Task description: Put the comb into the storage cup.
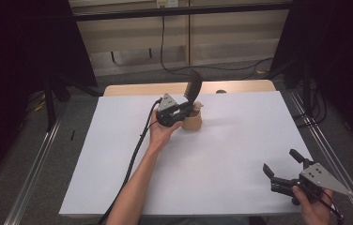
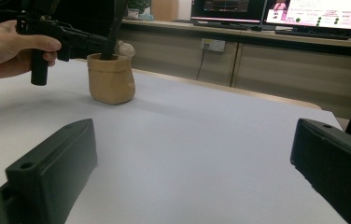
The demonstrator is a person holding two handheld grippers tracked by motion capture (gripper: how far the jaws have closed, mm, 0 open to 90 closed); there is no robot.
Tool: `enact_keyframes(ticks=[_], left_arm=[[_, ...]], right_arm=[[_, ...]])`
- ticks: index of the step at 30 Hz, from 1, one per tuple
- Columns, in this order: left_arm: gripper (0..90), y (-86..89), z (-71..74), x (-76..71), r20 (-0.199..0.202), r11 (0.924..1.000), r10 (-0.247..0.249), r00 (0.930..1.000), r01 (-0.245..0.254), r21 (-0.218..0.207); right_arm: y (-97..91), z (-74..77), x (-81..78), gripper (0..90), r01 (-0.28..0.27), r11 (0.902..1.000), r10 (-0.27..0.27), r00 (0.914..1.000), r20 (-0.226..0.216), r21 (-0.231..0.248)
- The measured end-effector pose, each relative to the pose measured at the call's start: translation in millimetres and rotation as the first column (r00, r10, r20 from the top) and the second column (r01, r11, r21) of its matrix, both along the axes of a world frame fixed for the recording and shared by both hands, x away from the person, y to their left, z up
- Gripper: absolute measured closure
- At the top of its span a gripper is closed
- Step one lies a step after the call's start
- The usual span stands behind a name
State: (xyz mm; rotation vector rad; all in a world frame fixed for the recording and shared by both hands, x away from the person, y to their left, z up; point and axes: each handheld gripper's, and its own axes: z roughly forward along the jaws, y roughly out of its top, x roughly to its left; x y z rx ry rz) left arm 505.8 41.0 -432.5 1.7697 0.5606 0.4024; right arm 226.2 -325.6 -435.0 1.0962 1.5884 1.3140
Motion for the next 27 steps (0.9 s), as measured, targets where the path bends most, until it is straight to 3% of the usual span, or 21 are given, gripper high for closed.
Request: enact_keyframes(ticks=[1, 19, 21, 23, 27], left_arm=[[72.6, -0.3, -0.1, 0.8, -0.005, 0.9998, -0.021, 0.9998, 0.021, 0.000], [71.6, 0.4, 0.1, -0.2, -0.006, 0.9996, -0.020, 0.9998, 0.020, 0.022], [69.3, 2.2, 1.6, 1.1, -0.021, 0.9999, -0.015, 0.9997, 0.015, -0.007], [66.8, 3.2, 2.9, 2.3, -0.018, 0.9999, -0.007, 0.9998, 0.007, 0.008], [57.7, 4.4, 4.3, 2.5, -0.028, 1.0000, 0.004, 0.9996, -0.004, -0.005]], right_arm=[[0.0, 0.0, 0.1, 0.0, -0.001, 1.0000, 0.001, 1.0000, 0.000, 0.000], [0.0, -0.1, 0.3, 0.0, -0.001, 1.0000, 0.001, 1.0000, 0.001, -0.001], [0.2, -0.1, 0.2, 0.0, -0.002, 1.0000, 0.002, 1.0000, 0.001, 0.000], [0.5, 0.1, -0.1, 0.0, -0.005, 1.0000, 0.005, 1.0000, 0.002, 0.003], [0.1, -0.2, 0.6, 0.0, -0.007, 1.0000, 0.007, 1.0000, 0.001, 0.003]])
